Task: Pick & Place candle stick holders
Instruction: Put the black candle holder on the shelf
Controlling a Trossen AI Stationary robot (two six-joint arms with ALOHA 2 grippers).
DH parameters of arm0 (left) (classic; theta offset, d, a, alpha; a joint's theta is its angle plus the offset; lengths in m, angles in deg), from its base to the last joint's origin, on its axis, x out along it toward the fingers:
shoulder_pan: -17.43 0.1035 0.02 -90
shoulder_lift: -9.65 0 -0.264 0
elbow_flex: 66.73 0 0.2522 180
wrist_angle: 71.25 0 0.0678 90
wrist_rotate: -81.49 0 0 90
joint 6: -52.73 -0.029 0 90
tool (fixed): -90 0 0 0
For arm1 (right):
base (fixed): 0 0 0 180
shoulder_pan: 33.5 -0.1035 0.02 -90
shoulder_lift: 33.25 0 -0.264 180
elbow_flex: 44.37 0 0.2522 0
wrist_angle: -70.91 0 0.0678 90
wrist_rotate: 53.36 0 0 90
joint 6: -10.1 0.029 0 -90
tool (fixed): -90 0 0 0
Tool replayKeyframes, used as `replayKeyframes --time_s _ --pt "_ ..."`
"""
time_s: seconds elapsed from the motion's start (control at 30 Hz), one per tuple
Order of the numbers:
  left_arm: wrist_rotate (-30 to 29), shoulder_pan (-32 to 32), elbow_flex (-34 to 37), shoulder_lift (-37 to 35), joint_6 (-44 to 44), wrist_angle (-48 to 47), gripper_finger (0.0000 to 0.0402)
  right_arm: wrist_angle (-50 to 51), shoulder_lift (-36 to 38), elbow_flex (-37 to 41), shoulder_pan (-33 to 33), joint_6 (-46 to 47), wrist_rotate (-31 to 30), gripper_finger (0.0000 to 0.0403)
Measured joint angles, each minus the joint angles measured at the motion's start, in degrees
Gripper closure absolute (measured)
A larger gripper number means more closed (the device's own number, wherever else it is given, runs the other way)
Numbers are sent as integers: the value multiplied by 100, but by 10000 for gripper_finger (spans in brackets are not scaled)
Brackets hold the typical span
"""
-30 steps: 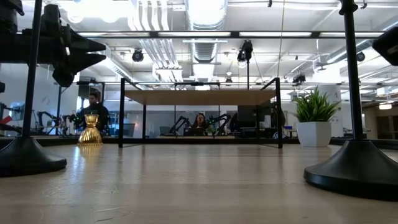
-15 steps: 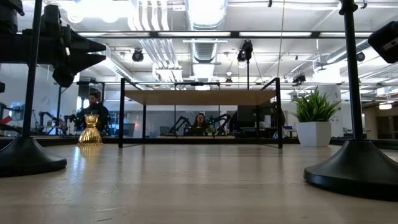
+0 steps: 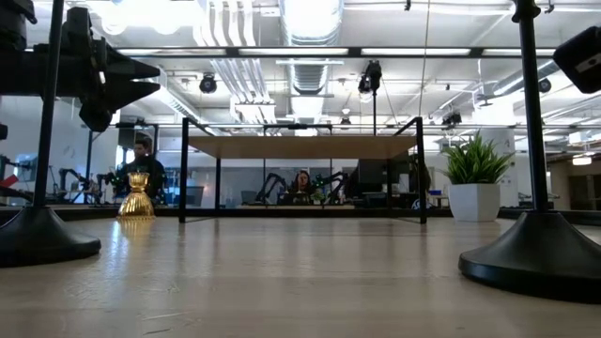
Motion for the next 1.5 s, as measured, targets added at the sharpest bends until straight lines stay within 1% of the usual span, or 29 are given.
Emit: replayKeyframes --time_s 0.1,0.2,0.33,0.37,0.53,0.6,0.7,0.83,0.97,1.1,1.3,1.5 --pt "-2 -1 0 -1 -1 0 252 -17 -140 -5 0 4 -6 267" --pt "-1 -1 0 1 0 0 252 -13 -256 -47 0 7 -23 307" --pt "-2 1 0 0 -1 0 252 -55 -339 -74 1 -8 -322 373" --pt "0 1 0 0 -1 -2 252 -109 -340 -73 7 -14 -431 382" --pt "0 -1 0 -1 0 -2 252 -542 -266 -74 20 -24 -716 390" --pt "1 -1 0 1 -1 -1 252 -536 -240 -161 20 -28 -763 390" --pt "0 -1 0 1 -1 -2 252 -408 -259 -503 84 -23 -831 391" --pt "1 -1 0 1 -1 -2 252 -30 -385 -1217 338 -27 -1069 392" --pt "0 1 0 0 0 -2 252 496 -737 -2123 886 -151 -1217 393" --pt "1 0 0 1 -1 -3 252 882 -1400 -3021 1729 -276 -1161 393" --pt "1 1 0 -1 -1 -4 252 970 -2351 -4185 3118 -931 -711 394" --pt "1 1 0 -2 -1 -4 252 993 -3173 -5037 4439 -1187 -3 394"
